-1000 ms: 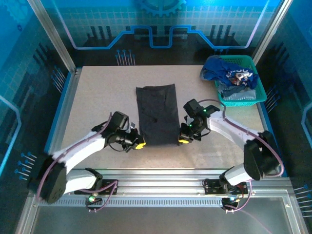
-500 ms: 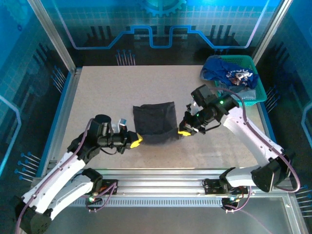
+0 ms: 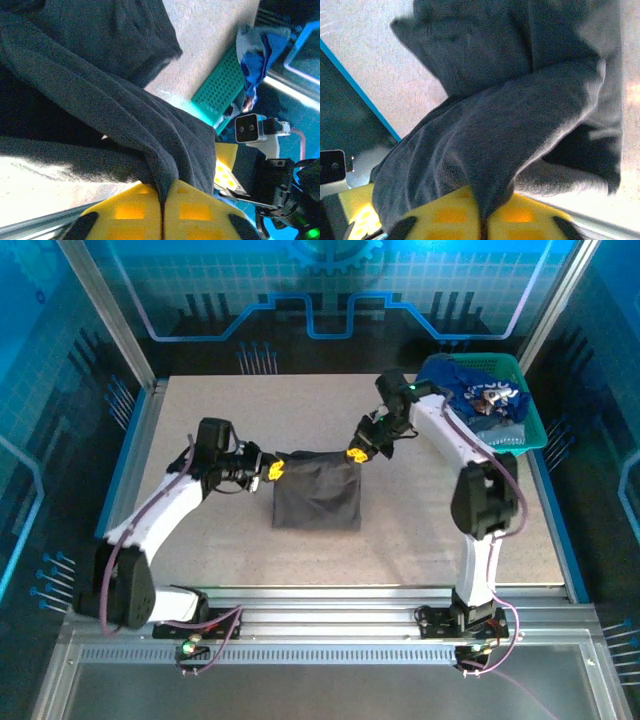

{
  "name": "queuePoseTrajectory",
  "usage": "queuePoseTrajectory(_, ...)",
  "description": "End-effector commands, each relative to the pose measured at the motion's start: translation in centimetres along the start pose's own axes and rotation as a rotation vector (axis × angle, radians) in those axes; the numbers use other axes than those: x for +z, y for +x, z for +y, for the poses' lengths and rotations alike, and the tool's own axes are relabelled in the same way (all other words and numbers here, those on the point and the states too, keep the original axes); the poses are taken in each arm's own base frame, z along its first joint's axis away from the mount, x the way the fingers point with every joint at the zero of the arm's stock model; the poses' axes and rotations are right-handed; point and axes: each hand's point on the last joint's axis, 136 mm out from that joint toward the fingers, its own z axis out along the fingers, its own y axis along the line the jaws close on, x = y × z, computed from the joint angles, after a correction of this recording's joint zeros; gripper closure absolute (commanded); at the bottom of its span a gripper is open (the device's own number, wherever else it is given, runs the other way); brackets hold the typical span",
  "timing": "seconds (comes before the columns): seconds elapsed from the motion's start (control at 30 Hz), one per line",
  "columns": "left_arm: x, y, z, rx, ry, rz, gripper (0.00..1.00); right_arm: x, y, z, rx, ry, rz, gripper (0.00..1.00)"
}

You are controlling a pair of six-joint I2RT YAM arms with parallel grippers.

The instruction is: Fold and stack the t-shirts

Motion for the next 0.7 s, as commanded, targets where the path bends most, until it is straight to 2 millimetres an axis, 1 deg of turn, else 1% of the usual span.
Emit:
queuePoseTrajectory(0.0, 2.2, -4.1, -2.6, 0.019, 0.029, 0.009, 0.72, 2.3, -4.5, -0.4, 0.064, -0.006, 0.019, 0.67)
queuePoseTrajectory(0.03, 3.3, -5.6, -3.5, 0.036, 0.037, 0.007, 0.65, 2.6, -5.9, -0.6, 0.065, 0.014, -0.005, 0.59)
queuePoseTrajectory(0.07, 4.1, -7.0, -3.8, 0.036, 0.015, 0.0, 0.6, 2.7, -7.1, -0.8, 0.057, 0.039, -0.037, 0.54)
queuePoseTrajectory(0.1, 4.3, -7.7, -4.3, 0.046, -0.005, -0.01, 0.55, 2.9, -8.2, -1.4, 0.055, 0.077, -0.065, 0.5)
queuePoseTrajectory(0.17, 4.0, -8.7, -5.1, 0.103, -0.054, -0.059, 0.4, 1.1, -9.0, -1.5, 0.029, 0.142, -0.151, 0.45)
queuePoseTrajectory(0.23, 3.2, -8.6, -5.2, 0.145, -0.087, -0.096, 0.39, -1.1, -8.5, -1.0, -0.011, 0.164, -0.244, 0.42)
queuePoseTrajectory(0.3, 2.1, -8.0, -4.1, 0.167, -0.14, -0.126, 0.46, -2.7, -7.2, -0.7, -0.07, 0.187, -0.32, 0.41)
queuePoseTrajectory(0.37, 1.5, -6.4, -3.1, 0.19, -0.176, -0.128, 0.52, -3.3, -5.3, -0.8, -0.119, 0.228, -0.358, 0.44)
queuePoseTrajectory(0.4, 1.8, -5.4, -2.8, 0.193, -0.176, -0.114, 0.54, -3.1, -4.4, -0.7, -0.141, 0.232, -0.359, 0.46)
queuePoseTrajectory(0.43, 2.5, -4.2, -2.7, 0.195, -0.161, -0.087, 0.57, -2.5, -3.4, -0.5, -0.162, 0.227, -0.353, 0.5)
queuePoseTrajectory(0.47, 3.3, -3.1, -2.4, 0.187, -0.156, -0.059, 0.6, -1.7, -2.3, -0.2, -0.178, 0.211, -0.339, 0.56)
queuePoseTrajectory(0.53, 5.3, -1.5, -1.9, 0.178, -0.153, -0.017, 0.63, 0.3, -0.8, 0.1, -0.181, 0.176, -0.299, 0.66)
queuePoseTrajectory(0.6, 7.3, -1.3, -1.1, 0.147, -0.156, 0.001, 0.65, 2.4, -0.2, 0.2, -0.156, 0.139, -0.261, 0.76)
queuePoseTrajectory(0.63, 8.4, -1.7, -0.7, 0.131, -0.156, 0.005, 0.67, 3.6, -0.3, 0.1, -0.133, 0.114, -0.234, 0.79)
queuePoseTrajectory(0.67, 9.3, -2.4, -0.4, 0.118, -0.159, -0.001, 0.68, 4.7, -0.7, -0.2, -0.104, 0.1, -0.214, 0.81)
